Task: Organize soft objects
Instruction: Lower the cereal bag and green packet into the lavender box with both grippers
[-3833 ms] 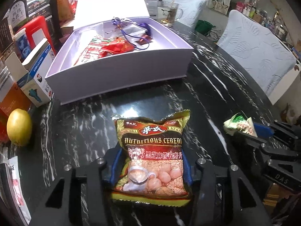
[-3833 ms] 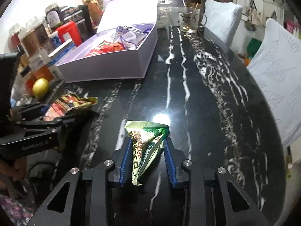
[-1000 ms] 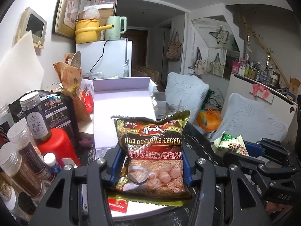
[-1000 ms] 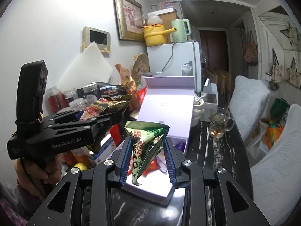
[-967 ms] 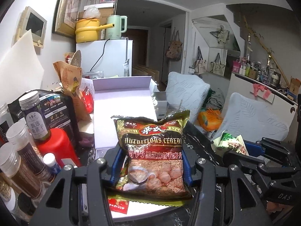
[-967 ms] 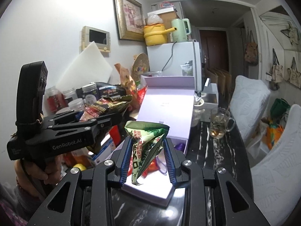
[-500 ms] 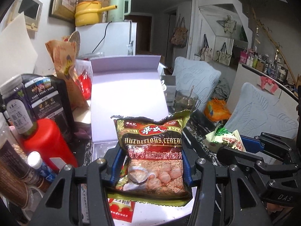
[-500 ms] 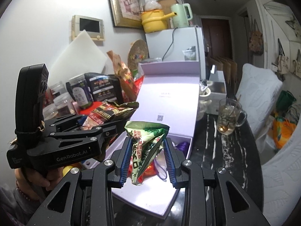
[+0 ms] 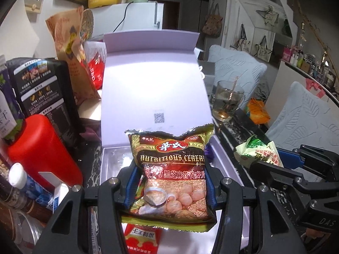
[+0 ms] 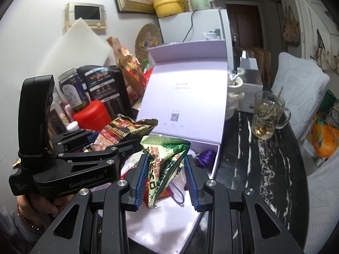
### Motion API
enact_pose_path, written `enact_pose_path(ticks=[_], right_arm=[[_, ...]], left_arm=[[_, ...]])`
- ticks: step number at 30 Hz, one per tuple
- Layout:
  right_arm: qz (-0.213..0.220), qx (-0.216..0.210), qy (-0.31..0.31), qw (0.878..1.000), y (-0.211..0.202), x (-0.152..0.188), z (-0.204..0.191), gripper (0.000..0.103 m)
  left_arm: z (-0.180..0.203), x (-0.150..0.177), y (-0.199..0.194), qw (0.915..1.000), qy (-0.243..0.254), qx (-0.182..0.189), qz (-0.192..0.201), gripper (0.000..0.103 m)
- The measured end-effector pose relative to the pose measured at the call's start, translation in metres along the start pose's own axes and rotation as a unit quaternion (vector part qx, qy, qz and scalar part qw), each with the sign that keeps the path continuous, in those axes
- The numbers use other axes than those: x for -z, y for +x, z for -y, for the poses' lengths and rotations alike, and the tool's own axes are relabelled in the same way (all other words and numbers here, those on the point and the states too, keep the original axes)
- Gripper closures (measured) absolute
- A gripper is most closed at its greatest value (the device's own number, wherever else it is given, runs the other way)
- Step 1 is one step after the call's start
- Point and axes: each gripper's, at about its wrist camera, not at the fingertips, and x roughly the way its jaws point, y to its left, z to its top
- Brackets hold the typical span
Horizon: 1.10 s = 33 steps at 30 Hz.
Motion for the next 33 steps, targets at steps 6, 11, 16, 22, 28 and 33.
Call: enact_pose_path(ticks=[6, 11, 16, 22, 28, 33], right_arm=[[-0.023, -0.003, 0.006, 1.000, 0.019, -0.002, 0.009, 0.069], [-0.037, -0.005, 0.011, 0.999, 0.032, -0.004, 0.016, 0.069], [-0.043, 0.004, 0.010, 0.999, 0.044, -0.007, 0.021, 0.069], [-0.046, 0.017, 0.008, 0.999, 0.056, -0.009, 0.026, 0.069], [-0.053, 0.016, 0.012, 0.998, 0.070, -0.007, 0.030, 0.069], [-0.059, 0.013, 0.014, 0.998, 0.079, -0.005, 0.031, 0.069]], left_arm=[[-0.005, -0.001, 0.020, 0.9997, -0.007, 0.000, -0.025, 0.052], [-0.006, 0.000, 0.033, 0.9993, -0.007, -0.010, -0.034, 0.052], [-0.008, 0.000, 0.047, 0.9987, 0.001, -0.034, -0.039, 0.052], [-0.010, 0.002, 0.065, 0.9973, 0.007, -0.051, -0.053, 0.052], [-0.011, 0.001, 0.078, 0.9955, 0.018, -0.068, -0.064, 0.052], [-0.012, 0.001, 0.094, 0.9919, 0.018, -0.069, -0.105, 0.052]])
